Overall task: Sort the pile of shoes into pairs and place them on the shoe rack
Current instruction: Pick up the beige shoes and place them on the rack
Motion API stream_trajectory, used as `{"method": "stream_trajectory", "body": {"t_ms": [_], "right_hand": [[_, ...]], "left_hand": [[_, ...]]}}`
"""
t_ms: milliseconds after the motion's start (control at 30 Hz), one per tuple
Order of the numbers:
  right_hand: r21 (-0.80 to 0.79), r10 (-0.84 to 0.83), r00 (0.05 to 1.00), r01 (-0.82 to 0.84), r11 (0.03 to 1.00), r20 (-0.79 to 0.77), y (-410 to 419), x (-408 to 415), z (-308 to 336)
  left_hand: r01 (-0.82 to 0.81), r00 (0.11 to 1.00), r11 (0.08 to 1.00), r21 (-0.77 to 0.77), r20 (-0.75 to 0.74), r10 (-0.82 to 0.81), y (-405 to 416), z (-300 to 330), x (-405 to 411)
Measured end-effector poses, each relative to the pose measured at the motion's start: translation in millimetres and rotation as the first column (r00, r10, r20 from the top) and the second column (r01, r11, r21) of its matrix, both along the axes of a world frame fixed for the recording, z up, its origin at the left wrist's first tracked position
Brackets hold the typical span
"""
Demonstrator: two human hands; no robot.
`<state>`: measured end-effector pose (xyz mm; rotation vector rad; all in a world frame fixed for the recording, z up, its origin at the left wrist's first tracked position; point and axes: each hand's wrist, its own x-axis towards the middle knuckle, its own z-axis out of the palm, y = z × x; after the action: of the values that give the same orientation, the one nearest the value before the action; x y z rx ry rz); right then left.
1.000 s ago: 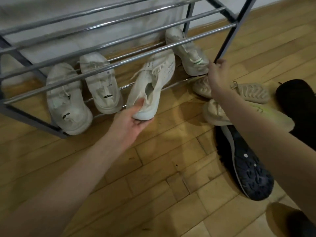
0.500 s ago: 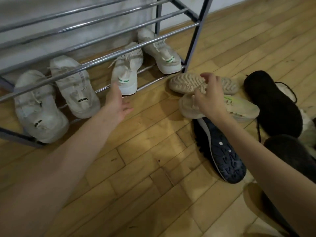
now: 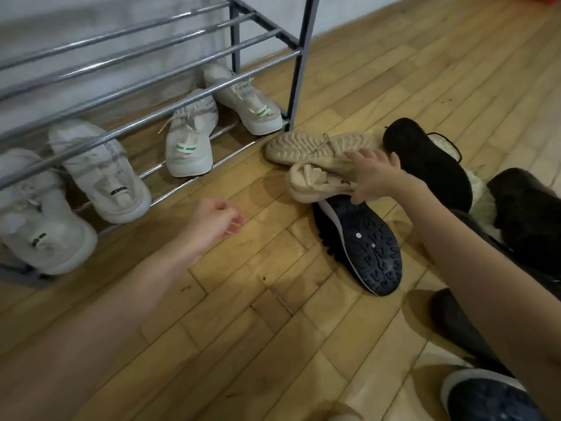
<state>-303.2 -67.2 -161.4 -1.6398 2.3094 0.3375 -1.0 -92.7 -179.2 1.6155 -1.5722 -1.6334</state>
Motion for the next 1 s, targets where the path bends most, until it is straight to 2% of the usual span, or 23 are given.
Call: {"method": "stream_trajectory", "body": {"t_ms": [67, 200, 300, 400, 500, 633, 700, 800, 867, 933, 1000], "right_hand": [[0.026, 0.02, 0.999, -0.019, 0.999, -0.046, 6, -6, -5], [-0.035, 0.053, 0.999, -0.053, 0.998, 0.003, 7, -16, -4], [0.017, 0.138, 0.99, -0.137, 0.99, -0.042, 1, -19, -5], [0.044, 0.116, 0.991, -0.119, 0.992, 0.063, -4, -15, -2], [-0.061, 0.185, 0.975, -0.179, 0.982, 0.126, -2, -1, 6], [-0.224, 0.489, 0.862, -0.454, 0.863, 0.137, 7, 41, 12], [-0.265, 0.581, 0.804, -0.537, 0.801, 0.124, 5, 61, 13], [-0.335, 0.643, 0.763, -0.588, 0.736, 0.073, -1, 77, 11], [-0.422, 0.587, 0.807, -0.509, 0.75, 0.07, -4, 78, 11], [-0.477, 0.439, 0.895, -0.353, 0.805, 0.079, -10, 73, 8], [-0.432, 0.267, 0.959, -0.203, 0.879, 0.091, -20, 62, -1]], "left_hand": [[0.088, 0.996, 0.995, -0.037, 0.038, -0.087, 2, -1, -7], [0.209, 0.975, 0.973, -0.1, 0.096, -0.199, 1, -3, -23], [0.25, 0.964, 0.963, -0.097, 0.121, -0.238, -2, -2, -31], [0.223, 0.97, 0.972, -0.074, 0.116, -0.214, -2, -3, -33], [0.171, 0.985, 0.985, -0.001, 0.012, -0.171, 1, -1, -25], [0.227, 0.961, 0.934, 0.276, -0.22, -0.168, 4, 12, -6], [0.225, 0.948, 0.919, 0.323, -0.291, -0.129, 10, 17, 2], [0.145, 0.938, 0.938, 0.313, -0.345, -0.03, 17, 18, 14], [0.065, 0.912, 0.947, 0.314, -0.405, 0.072, 18, 14, 26], [-0.009, 0.881, 0.942, 0.334, -0.444, 0.166, 17, 10, 40], [-0.058, 0.859, 0.934, 0.352, -0.459, 0.226, 16, 7, 53]]}}
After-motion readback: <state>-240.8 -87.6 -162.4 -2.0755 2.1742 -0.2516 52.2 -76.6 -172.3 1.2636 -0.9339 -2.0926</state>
